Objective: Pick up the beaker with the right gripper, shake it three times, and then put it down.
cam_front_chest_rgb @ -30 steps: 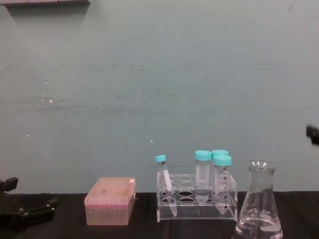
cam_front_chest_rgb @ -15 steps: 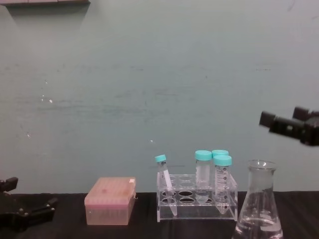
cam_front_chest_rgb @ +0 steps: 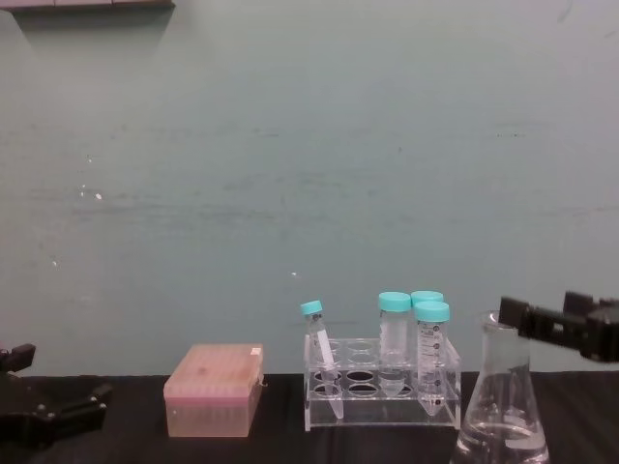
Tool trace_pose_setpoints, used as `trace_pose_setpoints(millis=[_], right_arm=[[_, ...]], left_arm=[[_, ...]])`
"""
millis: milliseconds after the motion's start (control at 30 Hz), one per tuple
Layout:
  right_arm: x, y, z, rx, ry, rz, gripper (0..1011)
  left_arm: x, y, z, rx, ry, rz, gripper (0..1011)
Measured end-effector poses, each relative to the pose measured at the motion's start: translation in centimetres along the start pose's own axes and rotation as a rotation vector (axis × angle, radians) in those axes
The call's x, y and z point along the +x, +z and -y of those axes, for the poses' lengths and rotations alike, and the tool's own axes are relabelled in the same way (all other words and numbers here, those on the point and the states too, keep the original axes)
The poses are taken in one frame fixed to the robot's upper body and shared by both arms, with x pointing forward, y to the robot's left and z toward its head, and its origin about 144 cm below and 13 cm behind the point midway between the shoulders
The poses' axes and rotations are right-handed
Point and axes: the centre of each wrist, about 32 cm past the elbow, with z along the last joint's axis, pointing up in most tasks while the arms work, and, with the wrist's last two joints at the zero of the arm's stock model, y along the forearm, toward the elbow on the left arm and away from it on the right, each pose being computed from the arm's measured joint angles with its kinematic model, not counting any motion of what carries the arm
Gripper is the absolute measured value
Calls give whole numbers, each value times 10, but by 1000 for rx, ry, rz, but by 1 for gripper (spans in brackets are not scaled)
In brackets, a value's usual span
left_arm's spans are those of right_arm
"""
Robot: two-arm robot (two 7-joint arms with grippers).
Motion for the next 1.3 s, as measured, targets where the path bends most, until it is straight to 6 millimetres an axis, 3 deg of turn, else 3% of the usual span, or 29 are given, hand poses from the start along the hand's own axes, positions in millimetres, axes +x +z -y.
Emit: trace_pose_setpoints(millis=[900,1300], right_arm=[[-2,-9,0,-124,-47,-18,1003],[0,-11,-12,-134,-54,-9,1003]], left_arm=[[0,0,0,0,0,0,1000],[0,0,0,0,0,0,1000]])
